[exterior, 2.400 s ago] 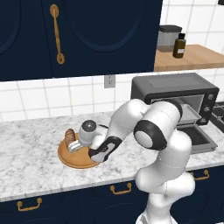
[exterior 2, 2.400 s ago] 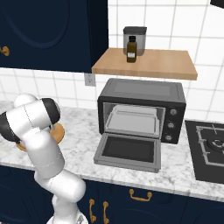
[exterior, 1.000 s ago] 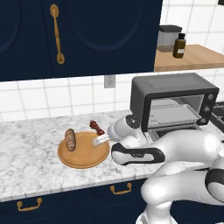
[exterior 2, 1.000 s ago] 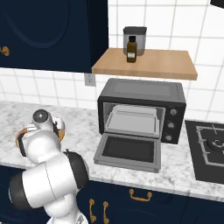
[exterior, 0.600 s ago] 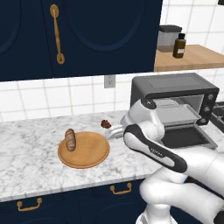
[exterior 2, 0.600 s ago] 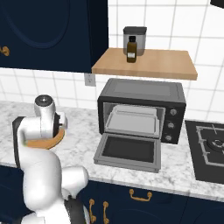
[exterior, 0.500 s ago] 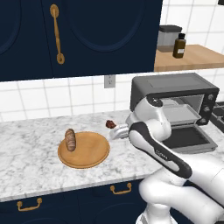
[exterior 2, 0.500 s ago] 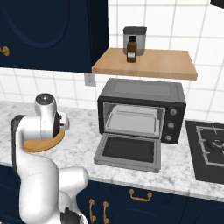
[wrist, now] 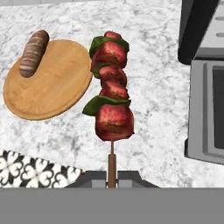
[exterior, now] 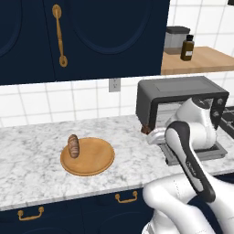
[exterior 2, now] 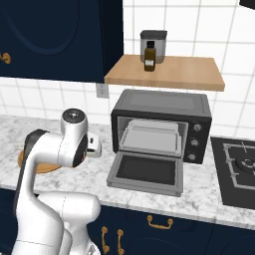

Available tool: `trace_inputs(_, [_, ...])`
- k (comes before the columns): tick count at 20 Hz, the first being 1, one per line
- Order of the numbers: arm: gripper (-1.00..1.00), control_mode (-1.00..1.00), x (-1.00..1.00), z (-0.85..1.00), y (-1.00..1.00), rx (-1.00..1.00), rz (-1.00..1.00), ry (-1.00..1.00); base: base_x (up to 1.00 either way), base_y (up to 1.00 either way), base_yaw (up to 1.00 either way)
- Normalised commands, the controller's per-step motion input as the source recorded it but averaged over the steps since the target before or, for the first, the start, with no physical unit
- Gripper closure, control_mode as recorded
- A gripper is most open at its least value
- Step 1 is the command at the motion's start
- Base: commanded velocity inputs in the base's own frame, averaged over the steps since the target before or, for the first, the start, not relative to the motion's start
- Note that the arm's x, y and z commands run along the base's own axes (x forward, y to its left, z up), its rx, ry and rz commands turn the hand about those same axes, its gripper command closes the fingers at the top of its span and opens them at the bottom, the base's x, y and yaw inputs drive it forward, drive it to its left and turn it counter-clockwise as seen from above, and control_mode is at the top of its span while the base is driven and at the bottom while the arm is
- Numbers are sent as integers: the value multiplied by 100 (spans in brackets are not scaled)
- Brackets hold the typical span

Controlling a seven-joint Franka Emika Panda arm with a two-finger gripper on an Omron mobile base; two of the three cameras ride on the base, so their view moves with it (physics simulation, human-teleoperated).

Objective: Pick up the kebab skewer and baguette bread, and place them inside the toaster oven. Close the toaster oven door and start by setting the timer.

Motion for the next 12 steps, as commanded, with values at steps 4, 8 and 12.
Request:
trace_inputs(4, [100, -100, -22, 47, -84, -15, -8, 12, 0, 0, 0])
trace_inputs(8, [100, -100, 2, 22, -70, -22, -8, 9, 0, 0, 0])
trace_inputs(12, [100, -100, 27, 18, -46, -19, -8, 0, 0, 0, 0])
